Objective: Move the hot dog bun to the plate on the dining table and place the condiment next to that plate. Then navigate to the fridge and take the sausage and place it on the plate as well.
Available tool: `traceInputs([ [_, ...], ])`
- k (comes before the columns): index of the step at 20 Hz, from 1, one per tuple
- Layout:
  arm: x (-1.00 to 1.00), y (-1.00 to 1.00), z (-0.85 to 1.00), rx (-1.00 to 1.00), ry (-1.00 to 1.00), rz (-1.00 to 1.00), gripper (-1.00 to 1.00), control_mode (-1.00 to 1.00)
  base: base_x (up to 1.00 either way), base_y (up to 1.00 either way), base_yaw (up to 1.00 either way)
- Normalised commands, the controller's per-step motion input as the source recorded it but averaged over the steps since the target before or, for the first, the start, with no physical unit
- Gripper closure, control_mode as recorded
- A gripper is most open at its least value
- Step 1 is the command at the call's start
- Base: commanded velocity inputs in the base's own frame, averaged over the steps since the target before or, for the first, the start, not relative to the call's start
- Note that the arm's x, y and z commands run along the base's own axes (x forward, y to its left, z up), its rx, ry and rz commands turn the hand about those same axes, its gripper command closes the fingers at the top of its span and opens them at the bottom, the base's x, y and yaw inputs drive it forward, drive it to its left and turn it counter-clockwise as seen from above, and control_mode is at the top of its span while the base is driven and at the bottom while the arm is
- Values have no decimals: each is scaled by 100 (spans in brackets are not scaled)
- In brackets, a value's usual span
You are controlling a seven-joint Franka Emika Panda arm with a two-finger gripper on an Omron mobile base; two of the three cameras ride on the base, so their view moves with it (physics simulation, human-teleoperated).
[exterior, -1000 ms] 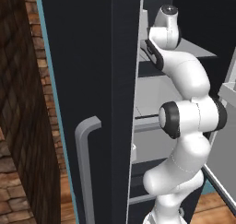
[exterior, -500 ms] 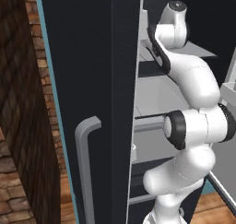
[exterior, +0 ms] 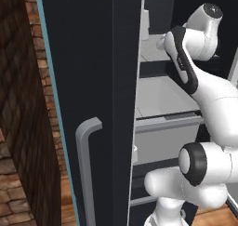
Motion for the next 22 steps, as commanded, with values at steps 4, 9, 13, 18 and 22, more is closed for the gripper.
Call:
traceInputs([
  [4, -100, -2, -23, -2, 0, 7, 100, -100, 0, 0, 0],
  [9, -99, 10, -43, -7, 2, 0, 100, -100, 0, 0, 0],
  [13, -72, 13, -59, -5, 12, 1, 100, -100, 0, 0, 0],
  [18, -36, 23, -58, -1, 19, 3, 100, -100, 0, 0, 0],
  [22, -11, 1, -28, -2, 9, 2, 100, 100, -44, 0, 1],
])
